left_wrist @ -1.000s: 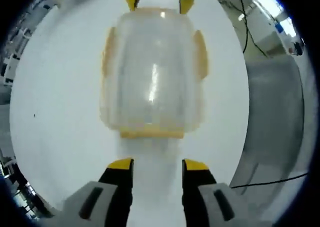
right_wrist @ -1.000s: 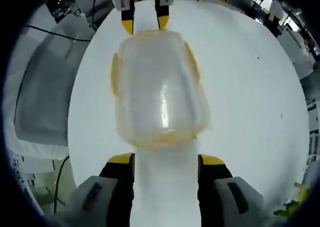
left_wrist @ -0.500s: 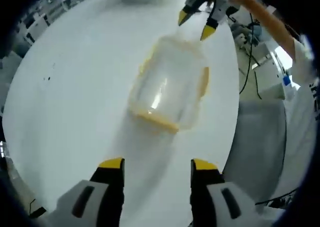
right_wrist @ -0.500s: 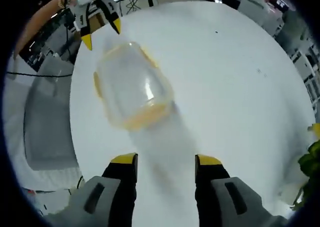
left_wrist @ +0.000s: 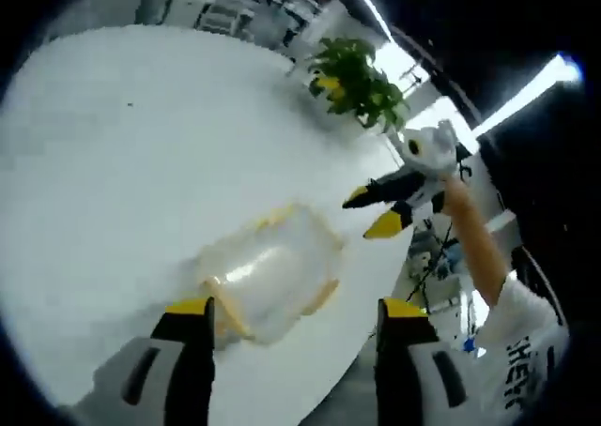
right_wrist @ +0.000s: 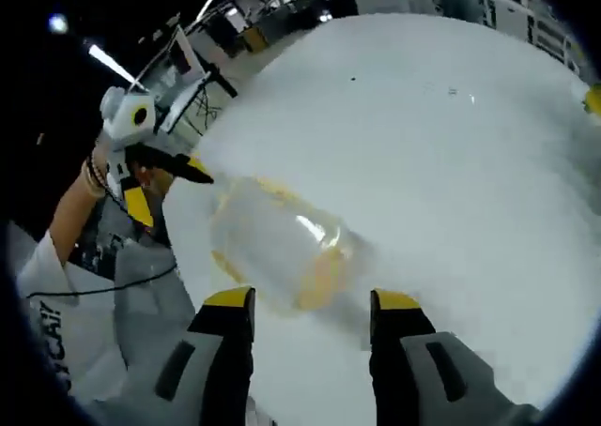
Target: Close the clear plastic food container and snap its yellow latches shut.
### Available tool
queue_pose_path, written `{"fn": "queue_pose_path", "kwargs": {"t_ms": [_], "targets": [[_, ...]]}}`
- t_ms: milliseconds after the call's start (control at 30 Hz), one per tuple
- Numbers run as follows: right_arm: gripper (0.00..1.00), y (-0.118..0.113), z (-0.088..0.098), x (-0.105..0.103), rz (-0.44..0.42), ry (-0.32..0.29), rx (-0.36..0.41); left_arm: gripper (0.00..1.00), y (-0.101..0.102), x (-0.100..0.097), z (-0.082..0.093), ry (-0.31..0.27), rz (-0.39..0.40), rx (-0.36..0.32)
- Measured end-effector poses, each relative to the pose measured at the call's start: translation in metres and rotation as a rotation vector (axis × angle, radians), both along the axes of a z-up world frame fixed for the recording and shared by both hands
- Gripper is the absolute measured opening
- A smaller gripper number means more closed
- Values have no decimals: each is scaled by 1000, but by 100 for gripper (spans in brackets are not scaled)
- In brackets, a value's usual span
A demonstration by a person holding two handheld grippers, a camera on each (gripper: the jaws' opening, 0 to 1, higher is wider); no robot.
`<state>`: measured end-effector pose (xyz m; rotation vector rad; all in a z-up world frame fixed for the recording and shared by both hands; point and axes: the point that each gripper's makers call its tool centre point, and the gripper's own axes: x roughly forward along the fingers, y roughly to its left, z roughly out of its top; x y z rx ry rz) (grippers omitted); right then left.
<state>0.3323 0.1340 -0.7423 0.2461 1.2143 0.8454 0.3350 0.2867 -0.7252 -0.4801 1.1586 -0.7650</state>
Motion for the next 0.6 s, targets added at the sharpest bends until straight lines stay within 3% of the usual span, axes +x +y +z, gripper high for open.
{"fn": "queue_pose_path", "kwargs": {"t_ms": [67, 133, 167, 300, 333, 467, 600], "targets": [[45, 4, 1, 4, -74, 44, 55, 56, 4, 5, -4, 64, 112, -25], [45, 6, 1, 9, -150, 83, 99, 55, 10, 9, -11, 121, 207, -22], [44, 6, 0, 10, -174, 101, 115, 54, 12, 6, -14, 148, 210, -15], [42, 9, -5, 11, -189, 126, 122, 51, 14, 6, -19, 164, 203, 20], [42, 10, -7, 10, -191, 130, 114, 53, 13, 3, -21, 186, 186, 36], [41, 11, -18, 6, -156, 133, 49, 55, 12, 7, -31, 175, 173, 94], [41, 15, -24, 8, -127, 140, 19, 53, 5, 7, -37, 190, 169, 111]]}}
